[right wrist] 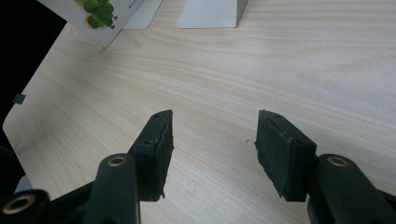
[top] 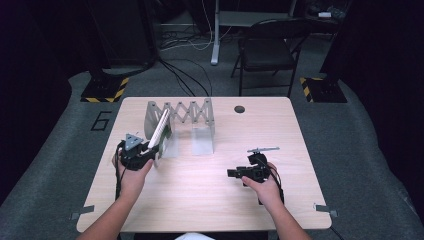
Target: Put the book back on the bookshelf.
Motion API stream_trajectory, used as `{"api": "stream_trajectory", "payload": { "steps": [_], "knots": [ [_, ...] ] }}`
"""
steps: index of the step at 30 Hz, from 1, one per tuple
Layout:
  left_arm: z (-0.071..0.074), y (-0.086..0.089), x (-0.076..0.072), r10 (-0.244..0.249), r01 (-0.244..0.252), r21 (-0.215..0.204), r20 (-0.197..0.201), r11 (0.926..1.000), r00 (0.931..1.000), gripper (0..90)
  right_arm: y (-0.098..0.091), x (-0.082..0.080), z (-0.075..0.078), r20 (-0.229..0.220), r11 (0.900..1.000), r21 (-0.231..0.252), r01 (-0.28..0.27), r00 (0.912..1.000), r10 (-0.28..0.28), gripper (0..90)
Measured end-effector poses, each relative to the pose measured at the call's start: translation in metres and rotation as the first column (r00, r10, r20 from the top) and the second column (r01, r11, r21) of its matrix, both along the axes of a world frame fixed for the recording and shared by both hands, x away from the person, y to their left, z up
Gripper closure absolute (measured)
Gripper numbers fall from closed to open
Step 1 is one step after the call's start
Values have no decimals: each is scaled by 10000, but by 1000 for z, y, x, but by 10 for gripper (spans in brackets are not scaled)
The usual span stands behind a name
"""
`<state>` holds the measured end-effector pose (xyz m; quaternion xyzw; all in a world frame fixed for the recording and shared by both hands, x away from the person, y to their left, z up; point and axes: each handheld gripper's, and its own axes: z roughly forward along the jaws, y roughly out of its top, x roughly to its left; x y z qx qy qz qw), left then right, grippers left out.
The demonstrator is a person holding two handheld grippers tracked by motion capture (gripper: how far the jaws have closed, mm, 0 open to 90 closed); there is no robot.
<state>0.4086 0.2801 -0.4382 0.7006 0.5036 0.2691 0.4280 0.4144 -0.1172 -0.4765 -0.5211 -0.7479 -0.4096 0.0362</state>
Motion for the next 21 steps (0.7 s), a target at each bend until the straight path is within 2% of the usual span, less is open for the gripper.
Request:
{"api": "stream_trajectory", "payload": {
  "steps": [10, 18, 21],
  "knots": [
    [14, 5, -16, -157, 147, 189, 536, 9997, 9984, 607, 0, 0, 1, -1, 10000, 2, 60, 10000, -60, 462],
    [22, 1, -25, -451, 438, 184, 781, 9989, 9959, 607, 0, 0, 1, 85, 10000, 23, 38, 10000, -38, 462],
    [23, -1, -29, -581, 569, 190, 724, 9982, 9957, 607, -1, 0, 1, 51, 10000, 54, 80, 10000, -81, 462]
  ]
}}
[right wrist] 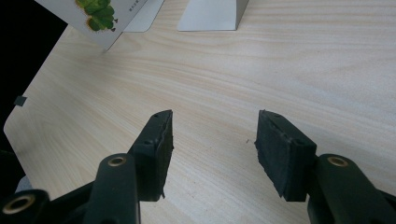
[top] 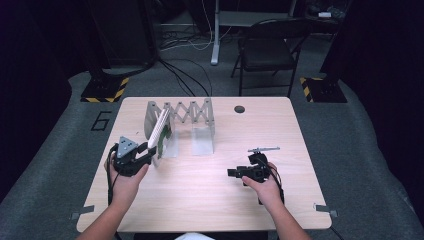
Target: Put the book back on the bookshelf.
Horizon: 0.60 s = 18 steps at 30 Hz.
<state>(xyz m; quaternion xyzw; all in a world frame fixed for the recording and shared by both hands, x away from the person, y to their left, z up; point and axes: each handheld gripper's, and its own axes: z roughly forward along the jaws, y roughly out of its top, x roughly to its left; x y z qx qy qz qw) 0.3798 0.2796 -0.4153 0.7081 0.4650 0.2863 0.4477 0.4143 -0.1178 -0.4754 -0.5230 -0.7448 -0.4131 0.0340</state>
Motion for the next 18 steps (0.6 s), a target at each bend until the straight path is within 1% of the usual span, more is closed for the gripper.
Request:
{"api": "stream_trajectory", "payload": {
  "steps": [6, 8, 14, 18],
  "knots": [
    [-3, -5, -6, -292, 290, -102, -121, 9995, 9995, 607, 0, 0, 0, -5, 10000, 6, -3, 10000, 3, 462],
    [-5, -8, -9, -423, 422, -41, -201, 9991, 9989, 605, -1, 0, 1, -25, 10000, 9, 8, 10000, -8, 462],
    [-17, -12, -13, -680, 679, -17, -384, 9977, 9969, 595, -1, -1, 1, 17, 10000, 20, 20, 10000, -20, 462],
    [-27, -14, -12, -1150, 1148, -57, -454, 9934, 9923, 577, -1, -1, 1, 31, 10000, 37, 17, 10000, -17, 462]
  ]
}}
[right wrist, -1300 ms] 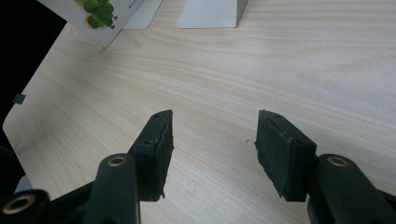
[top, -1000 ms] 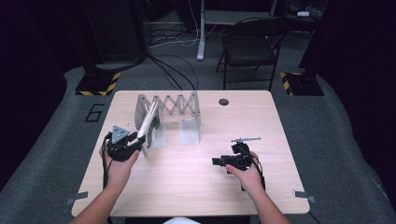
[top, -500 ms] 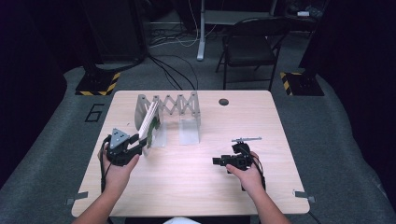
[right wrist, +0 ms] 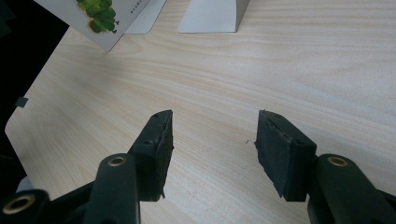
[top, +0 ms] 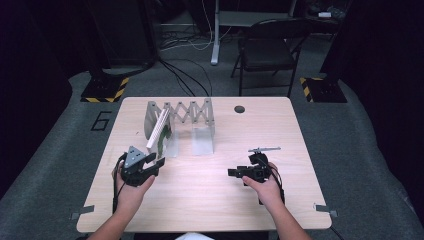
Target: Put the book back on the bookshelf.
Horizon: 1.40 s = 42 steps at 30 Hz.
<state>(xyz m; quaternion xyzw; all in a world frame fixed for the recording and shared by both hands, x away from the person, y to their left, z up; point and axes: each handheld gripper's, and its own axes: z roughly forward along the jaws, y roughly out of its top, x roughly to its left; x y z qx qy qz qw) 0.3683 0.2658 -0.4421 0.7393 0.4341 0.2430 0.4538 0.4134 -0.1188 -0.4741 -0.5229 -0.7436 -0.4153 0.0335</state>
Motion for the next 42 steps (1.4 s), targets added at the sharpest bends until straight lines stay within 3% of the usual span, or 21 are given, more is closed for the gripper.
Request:
{"api": "stream_trajectory", "payload": {
  "steps": [12, 19, 23, 34, 39, 40, 42],
  "knots": [
    [-20, -8, 4, -954, 964, 287, -333, 9949, 9949, 483, 1, 1, -1, -20, 10000, -58, -72, 10000, 72, 462],
    [-32, -18, 6, -1551, 1599, 724, -687, 9845, 9855, 472, 2, 2, -3, -38, 9999, -75, -124, 9999, 123, 462],
    [-37, -23, 6, -1810, 1870, 721, -819, 9797, 9801, 471, 1, 2, -3, -86, 9999, -64, -137, 9999, 136, 462],
    [-44, -30, 6, -2110, 2189, 726, -1033, 9730, 9720, 463, 3, 2, -4, -112, 9997, -138, -213, 9997, 212, 462],
    [-46, -33, 6, -2251, 2361, 1040, -1067, 9662, 9685, 463, 4, 2, -6, -145, 9993, -210, -295, 9995, 292, 462],
    [-46, -34, 5, -2225, 2333, 882, -1167, 9684, 9679, 462, 5, 2, -6, -176, 9993, -220, -300, 9994, 296, 462],
    [-47, -35, 6, -2339, 2450, 1075, -1062, 9635, 9664, 462, 5, 2, -6, -173, 9992, -220, -319, 9994, 316, 462]
  ]
}}
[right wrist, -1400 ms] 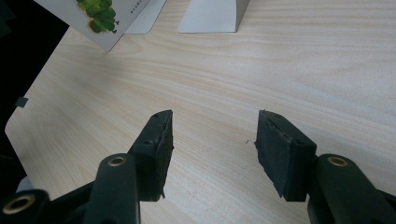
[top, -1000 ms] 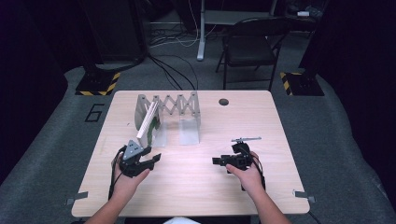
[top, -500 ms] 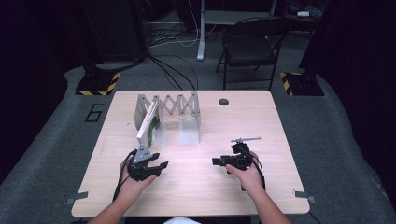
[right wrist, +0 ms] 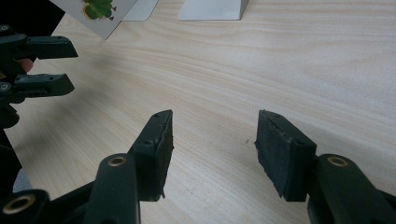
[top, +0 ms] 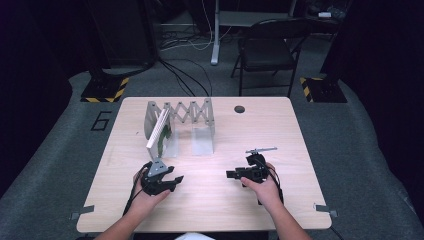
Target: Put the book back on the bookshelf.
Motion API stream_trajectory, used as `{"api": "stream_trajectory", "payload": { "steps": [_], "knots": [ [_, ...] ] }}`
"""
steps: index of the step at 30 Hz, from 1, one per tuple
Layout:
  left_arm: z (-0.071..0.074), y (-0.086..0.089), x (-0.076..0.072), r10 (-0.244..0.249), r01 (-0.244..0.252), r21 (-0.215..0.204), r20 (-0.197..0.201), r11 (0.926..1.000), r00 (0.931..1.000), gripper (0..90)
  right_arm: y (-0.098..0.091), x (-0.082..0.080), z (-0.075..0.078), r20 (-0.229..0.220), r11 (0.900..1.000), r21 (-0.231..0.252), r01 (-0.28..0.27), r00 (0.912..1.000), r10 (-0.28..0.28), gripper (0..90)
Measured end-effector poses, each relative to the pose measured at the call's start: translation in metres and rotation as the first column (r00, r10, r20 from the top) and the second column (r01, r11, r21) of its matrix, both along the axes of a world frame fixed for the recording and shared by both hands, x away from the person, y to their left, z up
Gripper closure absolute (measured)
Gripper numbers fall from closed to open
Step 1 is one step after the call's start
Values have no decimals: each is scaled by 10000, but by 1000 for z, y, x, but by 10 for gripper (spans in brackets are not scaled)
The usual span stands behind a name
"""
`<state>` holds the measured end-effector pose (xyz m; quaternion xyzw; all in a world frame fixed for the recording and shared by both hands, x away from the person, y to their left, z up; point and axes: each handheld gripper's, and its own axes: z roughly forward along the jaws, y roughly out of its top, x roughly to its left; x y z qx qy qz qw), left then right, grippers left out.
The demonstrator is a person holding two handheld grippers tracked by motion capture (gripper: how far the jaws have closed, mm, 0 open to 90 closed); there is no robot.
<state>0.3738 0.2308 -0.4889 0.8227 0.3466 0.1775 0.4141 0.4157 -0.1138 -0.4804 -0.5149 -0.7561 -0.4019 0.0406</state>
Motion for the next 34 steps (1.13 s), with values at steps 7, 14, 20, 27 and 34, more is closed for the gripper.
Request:
{"api": "stream_trajectory", "payload": {
  "steps": [7, 14, 20, 27, 34],
  "knots": [
    [-4, -5, -1, -182, 182, -21, -189, 9998, 9997, 453, 0, 0, -1, -93, 10000, -78, -1, 10000, 0, 462],
    [-7, -9, 0, -329, 334, 190, -288, 9993, 9990, 446, 1, 1, -4, 23, 9999, -116, -18, 10000, 19, 462],
    [-10, -13, -1, -441, 452, 345, -314, 9984, 9985, 445, -1, 2, -4, -48, 9999, -151, 9, 10000, -10, 462],
    [-12, -18, -3, -579, 598, 439, -417, 9972, 9974, 445, -1, 2, -4, -87, 9999, -126, 69, 9999, -70, 462],
    [-11, -18, -4, -659, 672, 344, -377, 9971, 9971, 445, -1, 2, -4, 3, 9998, -177, 39, 10000, -39, 462]
  ]
}}
